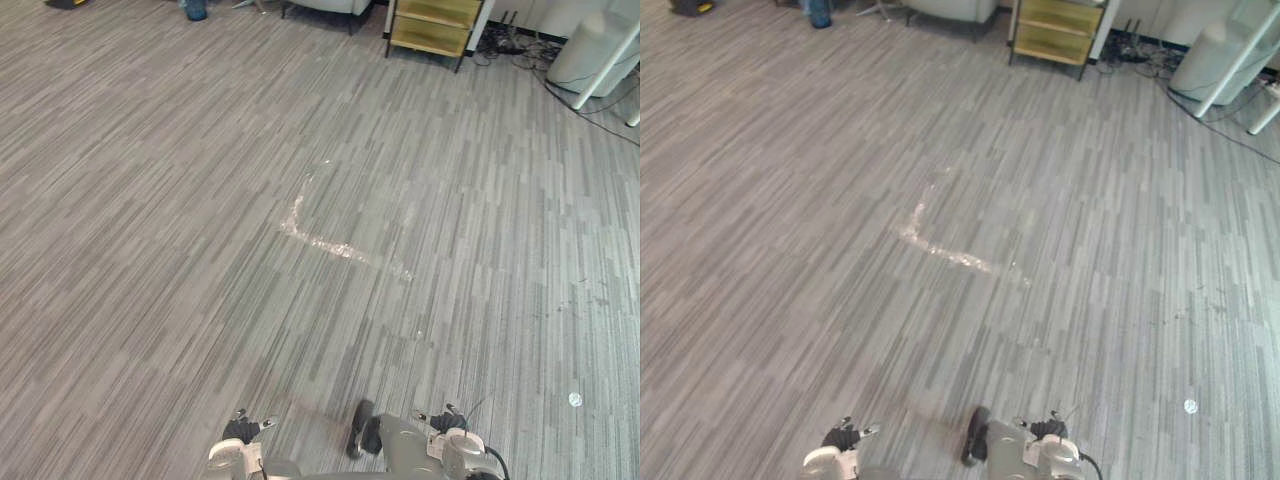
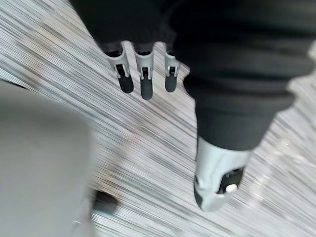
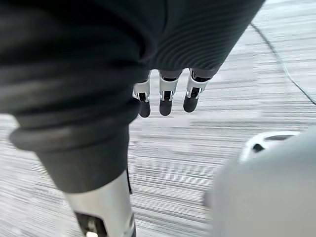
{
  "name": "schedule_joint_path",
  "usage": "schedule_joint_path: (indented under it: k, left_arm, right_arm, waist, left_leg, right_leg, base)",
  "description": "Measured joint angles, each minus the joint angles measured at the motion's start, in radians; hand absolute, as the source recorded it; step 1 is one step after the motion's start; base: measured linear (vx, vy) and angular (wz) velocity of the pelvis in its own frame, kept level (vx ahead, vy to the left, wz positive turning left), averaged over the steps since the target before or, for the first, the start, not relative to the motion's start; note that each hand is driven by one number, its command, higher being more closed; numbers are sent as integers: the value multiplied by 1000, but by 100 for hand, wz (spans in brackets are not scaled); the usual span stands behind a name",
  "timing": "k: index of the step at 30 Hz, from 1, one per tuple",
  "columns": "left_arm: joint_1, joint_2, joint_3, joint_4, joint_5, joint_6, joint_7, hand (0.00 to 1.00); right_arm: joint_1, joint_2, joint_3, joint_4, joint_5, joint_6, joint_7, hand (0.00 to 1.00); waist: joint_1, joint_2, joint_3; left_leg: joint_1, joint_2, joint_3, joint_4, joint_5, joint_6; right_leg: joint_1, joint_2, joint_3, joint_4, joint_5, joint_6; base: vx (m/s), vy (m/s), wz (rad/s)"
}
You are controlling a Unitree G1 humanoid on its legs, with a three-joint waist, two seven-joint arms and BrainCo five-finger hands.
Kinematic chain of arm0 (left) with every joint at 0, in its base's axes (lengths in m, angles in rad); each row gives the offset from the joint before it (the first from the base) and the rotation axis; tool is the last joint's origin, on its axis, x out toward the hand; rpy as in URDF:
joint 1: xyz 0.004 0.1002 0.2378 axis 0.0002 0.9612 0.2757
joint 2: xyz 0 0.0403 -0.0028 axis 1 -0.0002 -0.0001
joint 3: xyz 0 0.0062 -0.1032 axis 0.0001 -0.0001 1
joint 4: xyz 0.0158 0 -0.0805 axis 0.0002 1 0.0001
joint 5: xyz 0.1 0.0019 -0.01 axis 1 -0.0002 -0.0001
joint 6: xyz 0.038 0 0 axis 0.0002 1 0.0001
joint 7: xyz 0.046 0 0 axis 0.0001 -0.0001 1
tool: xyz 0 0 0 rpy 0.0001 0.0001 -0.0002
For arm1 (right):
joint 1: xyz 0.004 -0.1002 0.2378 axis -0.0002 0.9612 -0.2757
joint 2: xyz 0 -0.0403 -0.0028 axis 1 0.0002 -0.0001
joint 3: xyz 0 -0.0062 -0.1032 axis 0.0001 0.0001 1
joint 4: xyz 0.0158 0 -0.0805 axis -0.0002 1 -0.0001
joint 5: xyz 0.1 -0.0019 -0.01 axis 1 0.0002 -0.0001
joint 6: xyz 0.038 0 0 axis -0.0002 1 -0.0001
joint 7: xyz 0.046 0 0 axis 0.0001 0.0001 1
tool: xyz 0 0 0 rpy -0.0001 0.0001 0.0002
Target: Pick up cushions and gather them together orderly.
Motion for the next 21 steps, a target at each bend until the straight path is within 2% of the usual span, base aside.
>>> schedule_joint_path:
  k: [1, 2, 3, 4, 5, 6, 7, 8, 9, 11, 13, 14, 15, 17, 18, 19, 21]
  left_arm:
    - [0, 9, -28, -20, 0, -4, -3, 0]
    - [0, 9, -34, -29, 0, -7, -3, 0]
    - [-2, 6, -44, -38, 0, -9, -3, 0]
    - [-5, 4, -46, -43, 0, -12, -4, 0]
    - [-7, -5, -41, -42, -1, -16, -4, 0]
    - [-8, -16, -29, -43, -3, -18, -4, 0]
    - [-5, -19, -18, -44, -1, -22, -4, 0]
    - [-5, -11, -19, -43, 0, -23, -4, 0]
    - [-11, -11, -14, -45, -6, -25, -3, 0]
    - [-8, -13, -9, -45, -6, -23, -4, 0]
    - [0, -8, -25, -42, 2, -20, -7, 0]
    - [1, 4, -49, -36, 4, -15, -7, 0]
    - [-1, 9, -63, -30, 10, -6, -8, 0]
    - [11, 8, -62, -21, 11, -1, -6, 0]
    - [9, 7, -62, -9, 11, 1, -6, 0]
    - [2, 9, -62, 3, 11, 1, -6, 0]
    - [0, 11, -71, 21, 11, 1, -6, 0]
  right_arm:
    - [-2, 11, 1, 4, 5, 0, -2, 0]
    - [-2, 14, -1, 6, 5, 0, -3, 0]
    - [-17, 13, -5, 6, 5, 0, -5, 0]
    - [-22, 13, -5, 6, 4, 1, -6, 0]
    - [-22, 12, -5, 6, 4, 1, -8, 0]
    - [-14, 10, -4, 6, 4, 2, -11, 0]
    - [-11, 16, 2, 7, 3, 3, -11, 0]
    - [-16, 25, 18, 9, 3, 4, -10, 0]
    - [-15, 28, 15, 9, 2, 4, -9, 0]
    - [-11, 38, 16, 1, -1, 11, -6, 0]
    - [-8, 37, 16, -3, -29, 9, 2, 0]
    - [0, 38, 15, -3, -38, 8, 4, 0]
    - [22, 37, 14, -2, -39, 11, 6, 0]
    - [55, 36, 15, -39, -40, 11, 12, 0]
    - [59, 33, 14, -45, -40, 8, 13, 0]
    - [48, 30, 12, -44, -40, 3, 16, 0]
    - [42, 28, -9, -43, -40, -1, 22, 0]
  waist:
    - [4, -16, 2]
    - [12, -20, 0]
    - [23, -15, -1]
    - [31, -12, 2]
    - [40, -5, 4]
    - [54, -10, 3]
    - [63, -14, -5]
    - [64, -40, -16]
    - [63, -40, -15]
    - [74, -49, -21]
    - [79, -52, -26]
    - [73, -58, -26]
    - [60, -59, -25]
    - [47, -53, -29]
    - [36, -40, -31]
    - [26, -45, -25]
    - [12, -46, -24]
  left_leg:
    - [-80, -31, 28, -67, -46, 10]
    - [-110, -46, 42, -142, -65, 11]
    - [-153, -72, 63, -317, -73, 15]
    - [-167, -92, 73, -455, -58, 12]
    - [-179, -111, 76, -645, 2, 6]
    - [-174, -128, 84, -749, 153, -9]
    - [-152, -143, 110, -766, 205, 6]
    - [-155, -165, 135, -743, 157, 21]
    - [-171, -163, 144, -667, 106, 57]
    - [-145, -156, 181, -600, 35, 91]
    - [-58, -166, 195, -638, -26, 91]
    - [-9, -185, 191, -666, -40, 94]
    - [75, -205, 180, -704, -59, 88]
    - [198, -216, 177, -774, -71, 82]
    - [257, -213, 166, -812, -81, 89]
    - [325, -209, 152, -848, -85, 91]
    - [404, -193, 136, -900, -86, 90]
  right_leg:
    - [66, -2, 25, -55, 0, 2]
    - [91, -6, 37, -76, 2, 5]
    - [131, -12, 64, -111, -4, 16]
    - [159, -25, 85, -130, -21, 46]
    - [189, -37, 107, -144, -42, 69]
    - [222, -62, 145, -157, -76, 82]
    - [238, -79, 169, -172, -92, 95]
    - [244, -107, 194, -179, -93, 93]
    - [255, -115, 218, -184, -62, 108]
    - [260, -134, 251, -105, -51, 124]
    - [160, -149, 270, 188, -26, 213]
    - [80, -166, 275, 383, 24, 293]
    - [-7, -190, 264, 613, 38, 305]
    - [-97, -212, 211, 744, -4, 242]
    - [-151, -214, 158, 746, -32, 211]
    - [-194, -215, 99, 684, -62, 170]
    - [-239, -202, 14, 471, -70, 147]
  base:
    - [527, -105, -41]
    - [526, -71, -65]
    - [529, 18, -73]
    - [524, 63, -76]
    - [670, 197, -75]
    - [595, 201, -72]
    - [734, 213, -59]
    - [635, 150, -42]
    - [621, 146, -27]
    - [567, 176, -31]
    - [513, 170, -30]
    - [592, 154, 5]
    - [596, 132, 17]
    - [433, 59, 12]
    - [455, 19, 22]
    - [555, -19, 35]
    - [474, -62, 46]
